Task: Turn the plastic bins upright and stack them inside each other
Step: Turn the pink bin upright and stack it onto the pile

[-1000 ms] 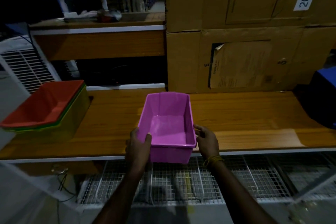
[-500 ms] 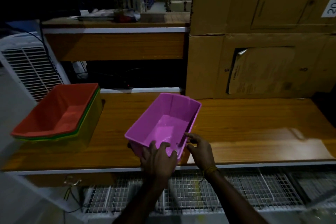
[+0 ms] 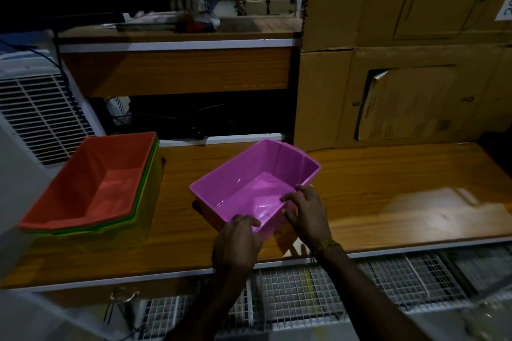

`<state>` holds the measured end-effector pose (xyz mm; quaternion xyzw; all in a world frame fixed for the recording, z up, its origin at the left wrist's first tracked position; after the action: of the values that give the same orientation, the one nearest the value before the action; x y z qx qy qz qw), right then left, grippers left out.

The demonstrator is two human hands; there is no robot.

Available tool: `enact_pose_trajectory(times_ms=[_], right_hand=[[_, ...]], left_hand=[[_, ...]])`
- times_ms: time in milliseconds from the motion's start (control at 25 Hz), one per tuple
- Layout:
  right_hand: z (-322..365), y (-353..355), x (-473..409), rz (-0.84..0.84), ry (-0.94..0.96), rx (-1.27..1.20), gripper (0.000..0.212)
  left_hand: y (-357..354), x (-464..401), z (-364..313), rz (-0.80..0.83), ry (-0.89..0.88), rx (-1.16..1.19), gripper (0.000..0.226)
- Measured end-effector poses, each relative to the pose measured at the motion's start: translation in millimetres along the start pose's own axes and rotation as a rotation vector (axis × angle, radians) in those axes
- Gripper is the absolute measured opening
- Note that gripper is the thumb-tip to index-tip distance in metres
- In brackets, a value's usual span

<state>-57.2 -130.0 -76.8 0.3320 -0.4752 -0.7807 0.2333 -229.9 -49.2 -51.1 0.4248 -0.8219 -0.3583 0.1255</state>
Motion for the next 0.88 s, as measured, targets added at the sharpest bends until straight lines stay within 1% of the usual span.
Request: enact_pose_trajectory(times_ms=[80, 160, 280, 360, 440, 520, 600, 680, 800, 880], right_hand=[[6.4, -1.5, -4.4, -0.043, -0.008, 0.027, 0.019], [11.3, -5.4, -8.1, -0.061, -0.007, 0.051, 0.019], [14.8, -8.5, -9.7, -0.052, 0.008, 0.112, 0.032], [17.2, -7.5, -9.4, -0.052, 0.029, 0.133, 0.043], [18.0, -6.1, -9.5, -0.047, 0.051, 0.122, 0.05], [10.9, -4.3, -12.4, -0.027, 0.059, 0.121, 0.047], [-3.6, 1.0, -16.8, -0.005, 0.025, 0.148, 0.033], [-22.1, 6.1, -19.6, 0.015, -0.027, 0.125, 0.024], [-30.6, 10.6, -17.2, 0.082, -0.044, 0.01, 0.031], [-27.0, 11.7, -14.1, 0.109, -0.036, -0.085, 0.038]], left_hand=[[7.8, -1.3, 12.3, -0.032, 0.027, 0.005, 0.027], [10.8, -5.9, 25.5, -0.07, 0.013, -0.019, 0.031], [7.7, -17.4, 33.8, -0.123, -0.069, -0.038, 0.033], [-2.4, -20.0, 23.8, -0.084, -0.13, -0.083, 0.034], [-17.5, -15.5, 8.2, -0.053, -0.153, -0.087, 0.04], [-32.0, -12.5, 3.0, -0.053, -0.15, -0.079, 0.047], [-37.1, -18.1, 11.1, -0.075, -0.117, -0.077, 0.053], [-33.5, -27.3, 22.2, -0.096, -0.075, -0.092, 0.05], [-31.9, -39.8, 16.5, -0.136, -0.073, -0.115, 0.042], [-45.6, -38.9, -0.5, -0.088, -0.117, -0.08, 0.04]])
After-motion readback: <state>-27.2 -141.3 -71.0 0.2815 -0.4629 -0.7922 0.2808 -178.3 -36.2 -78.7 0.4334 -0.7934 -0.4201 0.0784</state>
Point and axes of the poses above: each hand's wrist, its own x-axis away from the middle knuckle, its own y-axis out of the back of the hand, z = x × y, the point moved 3 cm from there along -x, towards the middle knuckle, and after that the axes turned 11 degrees about x, right-handed, at the moved point
